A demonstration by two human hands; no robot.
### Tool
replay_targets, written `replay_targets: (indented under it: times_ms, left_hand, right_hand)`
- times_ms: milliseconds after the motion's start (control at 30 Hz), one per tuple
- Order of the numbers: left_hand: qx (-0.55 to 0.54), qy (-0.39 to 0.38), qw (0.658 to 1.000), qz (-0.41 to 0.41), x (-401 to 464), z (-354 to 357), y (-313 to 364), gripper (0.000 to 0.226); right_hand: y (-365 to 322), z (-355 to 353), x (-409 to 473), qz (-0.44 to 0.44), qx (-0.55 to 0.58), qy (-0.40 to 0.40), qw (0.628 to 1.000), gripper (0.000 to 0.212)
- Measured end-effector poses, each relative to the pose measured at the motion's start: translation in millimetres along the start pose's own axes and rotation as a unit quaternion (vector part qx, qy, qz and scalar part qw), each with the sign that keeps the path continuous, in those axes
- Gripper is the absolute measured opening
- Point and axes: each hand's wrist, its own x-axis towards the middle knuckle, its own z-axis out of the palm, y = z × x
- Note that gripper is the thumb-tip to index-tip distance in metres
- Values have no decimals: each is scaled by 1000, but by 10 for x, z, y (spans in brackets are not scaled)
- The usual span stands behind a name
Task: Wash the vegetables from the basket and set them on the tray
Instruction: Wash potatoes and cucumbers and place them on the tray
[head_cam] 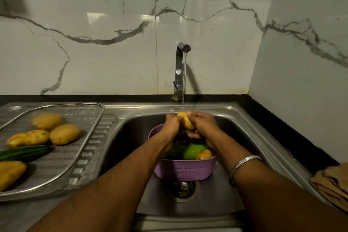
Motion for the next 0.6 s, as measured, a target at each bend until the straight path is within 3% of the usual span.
replay_targets:
  times_ms: [200, 400, 467, 600]
  left_hand:
    - [82, 5, 996, -23, 15, -62, -69, 55]
    - [17, 20, 999, -35, 33, -74, -65, 56]
    - [12, 28, 999, -34, 24, -62, -52, 56]
    - [-11, 24, 999, -30, 29, -65, -24, 53]
  right_hand:
    - [-29, -70, 3, -84, -106, -31, 990, 21]
    - [-33, 35, -17, -108, -123, -55, 985, 33]
    - [-82, 24, -24, -108, -82, -38, 990, 23]
    - [-139, 2, -26, -53, -6, -29, 998, 24]
